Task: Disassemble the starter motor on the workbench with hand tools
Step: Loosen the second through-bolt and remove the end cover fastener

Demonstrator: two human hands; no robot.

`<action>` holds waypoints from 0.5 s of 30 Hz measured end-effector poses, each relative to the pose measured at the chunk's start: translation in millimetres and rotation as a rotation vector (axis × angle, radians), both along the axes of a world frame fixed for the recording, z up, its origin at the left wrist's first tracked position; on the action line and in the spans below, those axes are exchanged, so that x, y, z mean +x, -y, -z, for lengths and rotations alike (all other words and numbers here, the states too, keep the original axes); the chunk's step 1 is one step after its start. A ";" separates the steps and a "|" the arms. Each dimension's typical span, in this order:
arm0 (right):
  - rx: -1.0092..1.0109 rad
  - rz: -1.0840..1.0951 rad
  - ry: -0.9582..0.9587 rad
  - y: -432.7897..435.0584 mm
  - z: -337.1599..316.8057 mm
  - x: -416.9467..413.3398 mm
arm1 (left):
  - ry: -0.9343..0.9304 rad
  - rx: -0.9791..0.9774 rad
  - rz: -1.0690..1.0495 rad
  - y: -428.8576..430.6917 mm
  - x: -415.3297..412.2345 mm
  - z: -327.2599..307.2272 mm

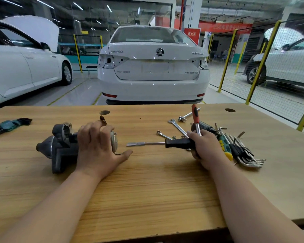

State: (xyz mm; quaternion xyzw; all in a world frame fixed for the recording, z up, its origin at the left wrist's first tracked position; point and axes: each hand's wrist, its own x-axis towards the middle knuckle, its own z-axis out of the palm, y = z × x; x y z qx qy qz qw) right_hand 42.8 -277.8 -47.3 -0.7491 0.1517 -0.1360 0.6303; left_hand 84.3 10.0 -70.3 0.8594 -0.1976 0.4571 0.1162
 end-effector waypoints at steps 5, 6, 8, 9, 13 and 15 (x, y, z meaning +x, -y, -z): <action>0.263 0.025 0.007 -2.4 -1.0 3.3 | -0.007 -0.170 0.046 -1.9 2.0 -5.5; 0.284 0.018 0.002 -3.2 -0.7 4.1 | -0.073 -0.210 0.046 -2.3 1.8 -7.8; 0.297 0.015 -0.002 -4.8 -0.3 6.5 | -0.240 -0.223 0.030 -3.0 3.3 -13.6; 0.298 0.016 0.001 -5.2 0.2 7.5 | -0.297 -0.198 0.021 -3.2 4.7 -15.8; 0.294 0.009 0.004 -8.8 0.5 10.1 | -0.306 -0.184 0.048 -5.7 5.7 -22.2; 0.276 0.001 -0.013 -10.4 0.5 10.7 | -0.291 -0.263 0.060 -5.0 4.4 -24.1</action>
